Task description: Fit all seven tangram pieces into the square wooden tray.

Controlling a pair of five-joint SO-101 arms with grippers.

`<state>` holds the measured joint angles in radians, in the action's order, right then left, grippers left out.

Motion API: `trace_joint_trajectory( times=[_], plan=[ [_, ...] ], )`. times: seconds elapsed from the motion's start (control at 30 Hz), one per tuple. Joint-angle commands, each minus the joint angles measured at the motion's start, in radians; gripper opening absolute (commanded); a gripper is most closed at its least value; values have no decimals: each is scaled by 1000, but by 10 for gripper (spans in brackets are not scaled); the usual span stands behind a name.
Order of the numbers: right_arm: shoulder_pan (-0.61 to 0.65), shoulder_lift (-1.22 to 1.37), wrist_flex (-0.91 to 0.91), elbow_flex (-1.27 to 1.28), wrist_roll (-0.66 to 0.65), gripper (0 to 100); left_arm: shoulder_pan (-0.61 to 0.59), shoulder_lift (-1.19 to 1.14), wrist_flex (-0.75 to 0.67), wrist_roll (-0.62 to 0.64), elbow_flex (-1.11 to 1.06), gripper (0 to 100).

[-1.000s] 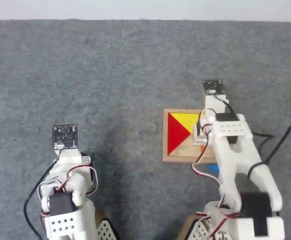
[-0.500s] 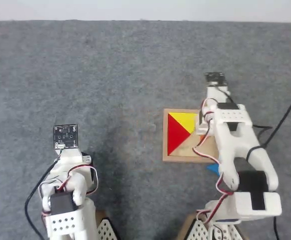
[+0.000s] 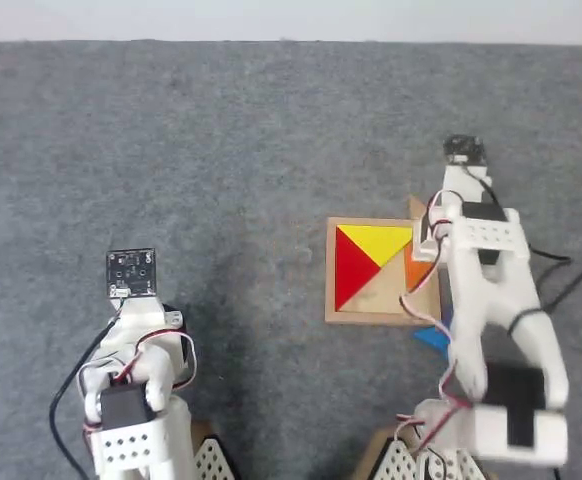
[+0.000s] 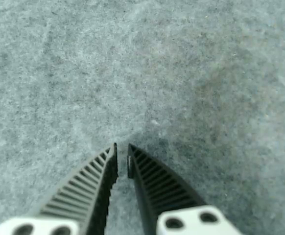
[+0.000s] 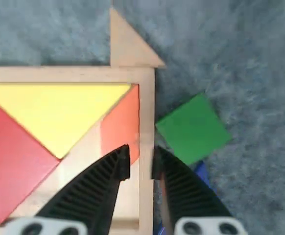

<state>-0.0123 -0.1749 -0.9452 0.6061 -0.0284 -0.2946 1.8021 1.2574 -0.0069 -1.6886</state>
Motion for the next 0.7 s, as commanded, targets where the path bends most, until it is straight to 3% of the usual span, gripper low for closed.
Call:
trace_joint_trajectory(
  times=[0.0,0.13,0.53,0.67],
  plan=[
    [-12,-165,31,66,-9,128,6,17,3,-5,5,36],
    [-15,-142,105,150,-15,126,6,17,3,-5,5,36],
    [-47,51,105,114,-9,126,6,17,3,-5,5,36],
    [-7,61,110,115,-15,125,6,17,3,-5,5,36]
  ],
)
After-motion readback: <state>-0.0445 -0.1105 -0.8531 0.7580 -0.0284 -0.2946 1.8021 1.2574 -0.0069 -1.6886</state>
